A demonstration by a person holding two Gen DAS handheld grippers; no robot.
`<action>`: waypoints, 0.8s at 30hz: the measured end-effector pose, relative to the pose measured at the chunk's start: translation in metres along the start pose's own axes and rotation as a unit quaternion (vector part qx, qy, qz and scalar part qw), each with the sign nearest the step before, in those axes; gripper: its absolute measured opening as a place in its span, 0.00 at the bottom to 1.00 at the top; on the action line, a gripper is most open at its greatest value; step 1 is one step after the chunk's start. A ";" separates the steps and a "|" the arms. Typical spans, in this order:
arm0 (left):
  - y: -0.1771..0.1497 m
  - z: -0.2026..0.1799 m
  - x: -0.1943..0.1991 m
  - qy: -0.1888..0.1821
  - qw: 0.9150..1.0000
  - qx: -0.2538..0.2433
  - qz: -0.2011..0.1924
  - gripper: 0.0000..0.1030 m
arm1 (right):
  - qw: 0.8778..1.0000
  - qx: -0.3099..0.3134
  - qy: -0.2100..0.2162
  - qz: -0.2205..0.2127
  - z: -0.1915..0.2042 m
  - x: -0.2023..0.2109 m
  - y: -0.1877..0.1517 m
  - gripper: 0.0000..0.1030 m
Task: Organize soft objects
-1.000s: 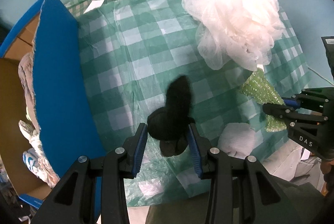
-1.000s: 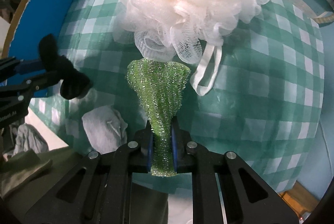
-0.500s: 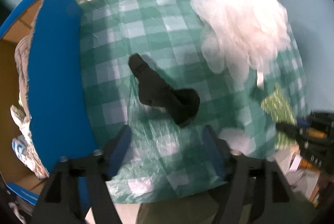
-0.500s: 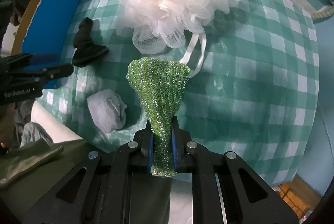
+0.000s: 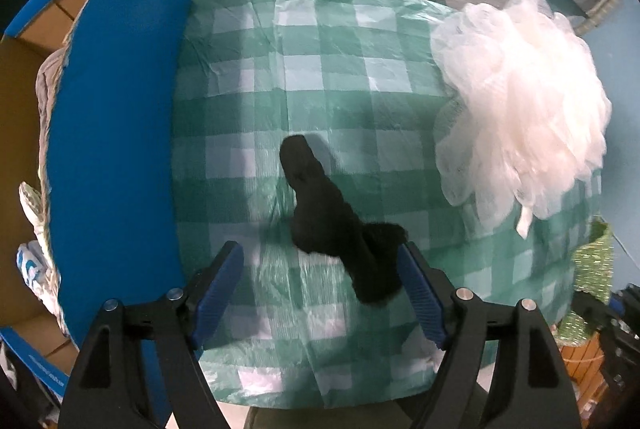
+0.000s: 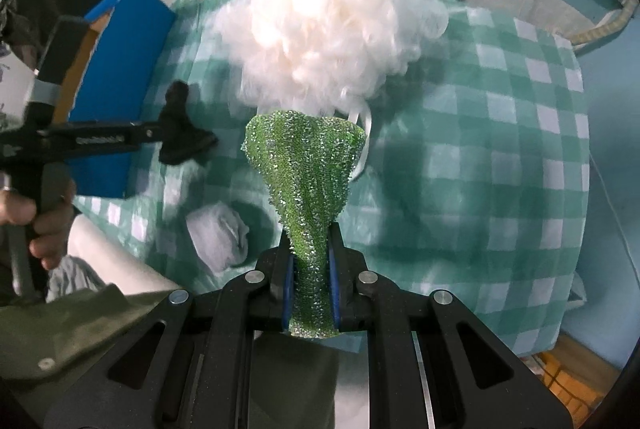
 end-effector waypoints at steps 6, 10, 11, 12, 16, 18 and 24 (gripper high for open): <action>0.016 -0.002 -0.016 0.015 1.000 0.013 0.009 0.78 | 1.000 0.002 0.001 -0.014 -0.006 0.006 0.018 0.13; 0.022 -0.003 -0.035 0.033 0.999 0.017 0.020 0.78 | 1.000 0.000 -0.001 -0.017 -0.011 0.003 0.028 0.13; 0.022 -0.003 -0.038 0.036 0.999 0.015 0.021 0.78 | 1.000 0.000 -0.001 -0.017 -0.012 0.002 0.029 0.13; 0.022 -0.003 -0.041 0.039 0.999 0.013 0.023 0.78 | 1.000 -0.001 -0.002 -0.017 -0.011 0.000 0.030 0.13; 0.025 -0.013 -0.054 0.050 0.998 0.000 0.028 0.74 | 1.000 -0.003 0.000 -0.015 -0.015 -0.004 0.035 0.13; 0.025 -0.015 -0.057 0.048 0.998 -0.006 0.027 0.64 | 1.000 -0.002 0.002 -0.015 -0.015 -0.004 0.037 0.13; 0.022 -0.023 -0.056 0.054 0.998 -0.036 0.015 0.39 | 1.000 0.002 0.005 -0.019 -0.013 -0.001 0.038 0.13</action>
Point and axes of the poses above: each gripper's, at about its wrist camera, not at the fingertips, and x roughly against the way its jaws point, z to its left, y to its top, the point moved 4 cm from there along -x, roughly the way its jaws point, and after that the axes turned 6 degrees about -z, right-handed, at the moved point
